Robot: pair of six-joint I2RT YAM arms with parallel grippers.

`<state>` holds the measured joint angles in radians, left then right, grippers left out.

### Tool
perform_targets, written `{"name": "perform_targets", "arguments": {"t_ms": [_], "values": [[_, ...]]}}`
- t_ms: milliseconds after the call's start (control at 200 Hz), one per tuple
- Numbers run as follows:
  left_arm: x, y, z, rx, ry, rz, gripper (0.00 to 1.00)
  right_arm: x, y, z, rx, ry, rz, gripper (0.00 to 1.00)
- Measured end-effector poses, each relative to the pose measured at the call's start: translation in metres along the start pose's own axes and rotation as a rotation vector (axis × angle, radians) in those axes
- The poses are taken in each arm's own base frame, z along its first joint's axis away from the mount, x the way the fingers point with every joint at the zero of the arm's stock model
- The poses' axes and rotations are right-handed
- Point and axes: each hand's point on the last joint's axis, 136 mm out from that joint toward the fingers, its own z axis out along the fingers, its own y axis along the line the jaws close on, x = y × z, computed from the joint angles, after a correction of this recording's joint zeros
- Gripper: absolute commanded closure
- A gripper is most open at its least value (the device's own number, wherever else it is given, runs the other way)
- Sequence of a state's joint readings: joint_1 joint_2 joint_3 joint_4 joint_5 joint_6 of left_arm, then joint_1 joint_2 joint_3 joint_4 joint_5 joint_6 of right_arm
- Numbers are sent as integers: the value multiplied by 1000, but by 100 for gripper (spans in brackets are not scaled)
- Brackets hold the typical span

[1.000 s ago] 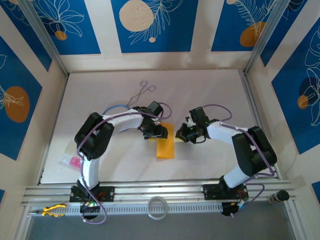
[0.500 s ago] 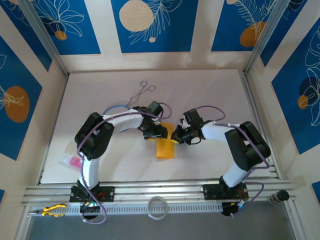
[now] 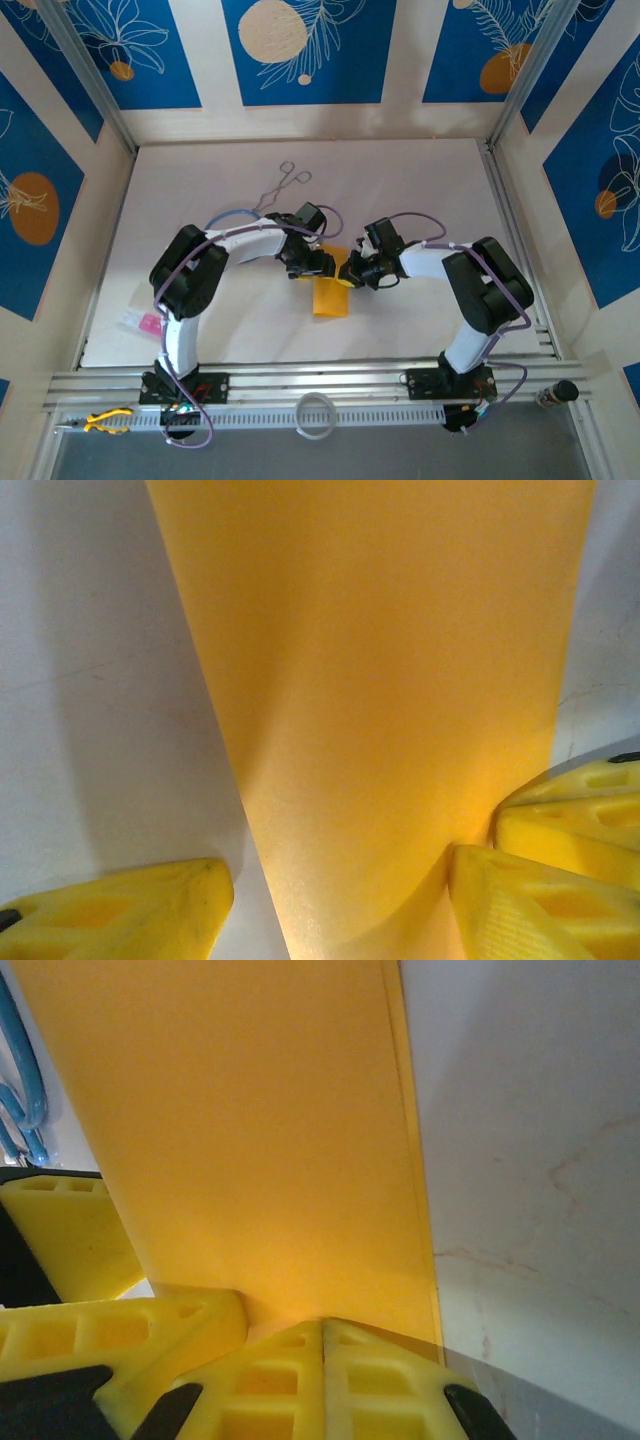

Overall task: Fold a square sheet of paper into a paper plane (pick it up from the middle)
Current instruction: Hold the square sheet of paper at the center of the table.

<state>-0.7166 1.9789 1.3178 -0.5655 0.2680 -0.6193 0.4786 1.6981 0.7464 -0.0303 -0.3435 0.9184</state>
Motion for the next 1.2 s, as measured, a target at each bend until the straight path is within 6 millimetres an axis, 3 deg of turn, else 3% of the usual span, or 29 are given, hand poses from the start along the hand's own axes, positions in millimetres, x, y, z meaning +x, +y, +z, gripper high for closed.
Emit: {"name": "perform_targets", "arguments": {"t_ms": [580,810,950,1201], "values": [[-2,-8,-9,29,-40,-16,29,-2,-9,2,107,12,-107,100],[-14,-14,-44,79,-159,-44,32,-17,-13,-4,161,10,-149,100],[-22,-16,-59,126,-217,-45,55,-22,-18,-9,178,4,-163,100],[-24,-38,-51,307,-202,-48,94,-23,-19,-9,182,13,-186,100]]}}
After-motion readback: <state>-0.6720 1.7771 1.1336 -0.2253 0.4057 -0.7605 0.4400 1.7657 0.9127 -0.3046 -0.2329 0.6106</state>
